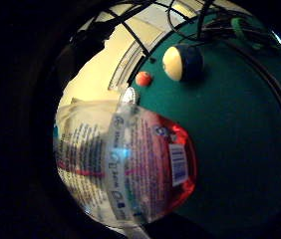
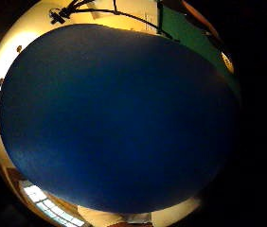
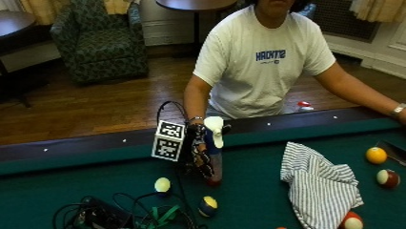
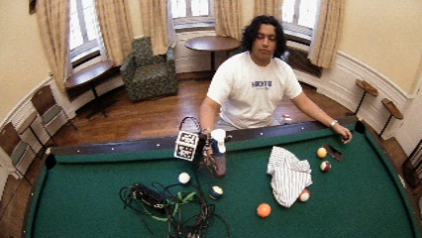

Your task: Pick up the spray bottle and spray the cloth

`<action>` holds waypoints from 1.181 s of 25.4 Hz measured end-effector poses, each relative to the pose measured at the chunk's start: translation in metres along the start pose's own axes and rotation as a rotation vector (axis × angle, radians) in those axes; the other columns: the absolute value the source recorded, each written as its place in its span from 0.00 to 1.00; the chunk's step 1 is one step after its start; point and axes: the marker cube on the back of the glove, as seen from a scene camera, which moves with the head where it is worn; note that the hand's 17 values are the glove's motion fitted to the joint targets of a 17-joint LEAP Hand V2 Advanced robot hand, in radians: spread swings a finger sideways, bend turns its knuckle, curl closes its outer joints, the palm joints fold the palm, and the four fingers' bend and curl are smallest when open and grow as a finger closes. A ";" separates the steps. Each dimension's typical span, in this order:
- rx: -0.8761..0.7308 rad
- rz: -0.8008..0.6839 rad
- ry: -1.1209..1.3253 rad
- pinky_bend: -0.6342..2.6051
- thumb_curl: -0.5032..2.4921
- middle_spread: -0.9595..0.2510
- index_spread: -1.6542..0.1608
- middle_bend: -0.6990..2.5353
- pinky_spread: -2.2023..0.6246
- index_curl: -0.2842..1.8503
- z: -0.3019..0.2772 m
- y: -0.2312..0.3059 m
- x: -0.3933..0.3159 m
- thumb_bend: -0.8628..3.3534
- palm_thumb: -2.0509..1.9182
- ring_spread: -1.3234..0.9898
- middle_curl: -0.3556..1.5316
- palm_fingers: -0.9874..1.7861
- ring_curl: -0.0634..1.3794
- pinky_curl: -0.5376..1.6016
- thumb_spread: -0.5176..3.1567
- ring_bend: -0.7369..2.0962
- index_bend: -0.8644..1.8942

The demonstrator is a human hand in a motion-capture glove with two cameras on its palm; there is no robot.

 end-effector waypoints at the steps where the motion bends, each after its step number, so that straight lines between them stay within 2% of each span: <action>1: -0.002 -0.001 -0.004 0.30 0.28 0.70 0.70 0.28 0.84 0.22 0.003 -0.003 0.000 0.20 0.66 0.52 0.37 0.52 0.27 0.41 0.38 0.43 0.35; 12: -0.003 0.001 -0.025 0.30 0.28 0.68 0.69 0.27 0.82 0.22 0.025 -0.028 -0.001 0.20 0.66 0.51 0.37 0.53 0.28 0.41 0.37 0.45 0.35; 14: 0.003 -0.001 -0.020 0.28 0.28 0.68 0.70 0.29 0.82 0.24 0.025 -0.029 -0.004 0.20 0.66 0.51 0.37 0.58 0.27 0.40 0.37 0.45 0.39; 16: 0.015 -0.005 -0.019 0.24 0.28 0.64 0.71 0.33 0.81 0.25 0.024 -0.030 -0.007 0.20 0.67 0.50 0.40 0.67 0.26 0.38 0.38 0.43 0.41; 20: 0.069 -0.015 -0.035 0.24 0.30 0.61 0.73 0.35 0.79 0.27 0.022 -0.031 -0.018 0.22 0.71 0.49 0.41 0.77 0.27 0.37 0.38 0.44 0.43; 25: 0.214 -0.025 -0.066 0.30 0.33 0.61 0.74 0.34 0.74 0.29 0.018 -0.028 -0.028 0.22 0.74 0.48 0.42 0.81 0.30 0.41 0.33 0.45 0.39; 30: 0.296 -0.043 -0.104 0.30 0.34 0.61 0.74 0.37 0.70 0.32 0.003 -0.023 -0.058 0.21 0.74 0.48 0.44 0.88 0.32 0.42 0.29 0.47 0.42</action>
